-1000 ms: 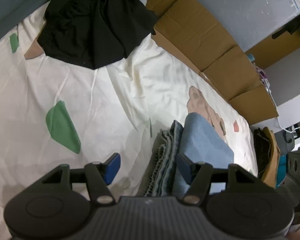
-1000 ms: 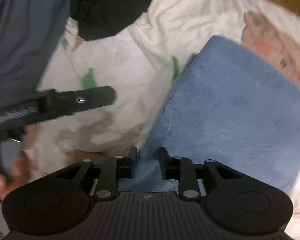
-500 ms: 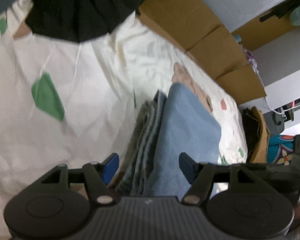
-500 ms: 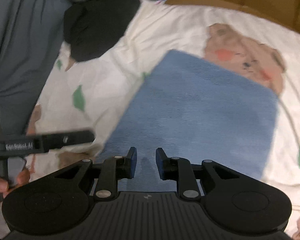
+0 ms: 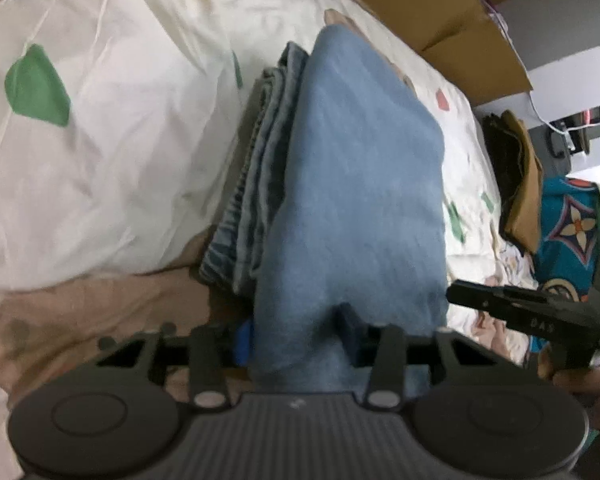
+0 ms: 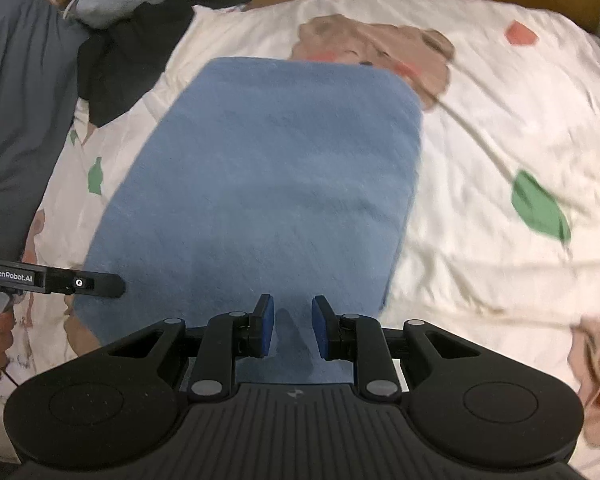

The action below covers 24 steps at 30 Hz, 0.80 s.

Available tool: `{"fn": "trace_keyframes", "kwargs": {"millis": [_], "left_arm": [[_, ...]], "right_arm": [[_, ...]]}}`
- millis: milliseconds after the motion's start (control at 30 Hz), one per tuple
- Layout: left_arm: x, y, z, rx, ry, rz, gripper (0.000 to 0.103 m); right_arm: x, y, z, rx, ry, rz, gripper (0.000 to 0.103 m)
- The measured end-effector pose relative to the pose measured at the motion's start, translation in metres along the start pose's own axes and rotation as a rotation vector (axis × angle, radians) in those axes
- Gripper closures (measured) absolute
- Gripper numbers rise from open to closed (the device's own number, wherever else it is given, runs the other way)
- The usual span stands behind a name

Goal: Fold clothes
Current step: 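Open the right tool to release the blue cloth on the jeans, then press the stacked blue cloth with the left tool, then withdraw both tools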

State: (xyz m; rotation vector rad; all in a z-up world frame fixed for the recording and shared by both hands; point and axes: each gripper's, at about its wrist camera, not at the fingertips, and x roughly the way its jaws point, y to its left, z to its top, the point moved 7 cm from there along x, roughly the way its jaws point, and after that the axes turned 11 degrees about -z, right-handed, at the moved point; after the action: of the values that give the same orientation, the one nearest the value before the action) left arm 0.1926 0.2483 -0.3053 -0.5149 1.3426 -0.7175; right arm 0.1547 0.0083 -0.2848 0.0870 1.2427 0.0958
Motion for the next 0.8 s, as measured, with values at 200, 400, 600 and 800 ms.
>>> {"fn": "trace_keyframes", "kwargs": {"millis": [200, 400, 600, 800], "left_arm": [[-0.008, 0.007, 0.001, -0.026, 0.0, -0.008, 0.081], [-0.003, 0.009, 0.0, -0.005, 0.013, 0.028, 0.081], [-0.025, 0.0, 0.013, 0.06, 0.006, 0.116, 0.072], [-0.041, -0.012, 0.064, 0.145, -0.13, 0.204, 0.056]], "right_arm": [[0.006, 0.005, -0.033, 0.017, -0.005, 0.021, 0.077], [0.009, 0.01, -0.054, 0.027, 0.016, 0.035, 0.08], [-0.006, -0.003, -0.039, 0.053, -0.015, 0.057, 0.079], [-0.007, -0.02, -0.007, 0.032, -0.088, 0.033, 0.078]]}}
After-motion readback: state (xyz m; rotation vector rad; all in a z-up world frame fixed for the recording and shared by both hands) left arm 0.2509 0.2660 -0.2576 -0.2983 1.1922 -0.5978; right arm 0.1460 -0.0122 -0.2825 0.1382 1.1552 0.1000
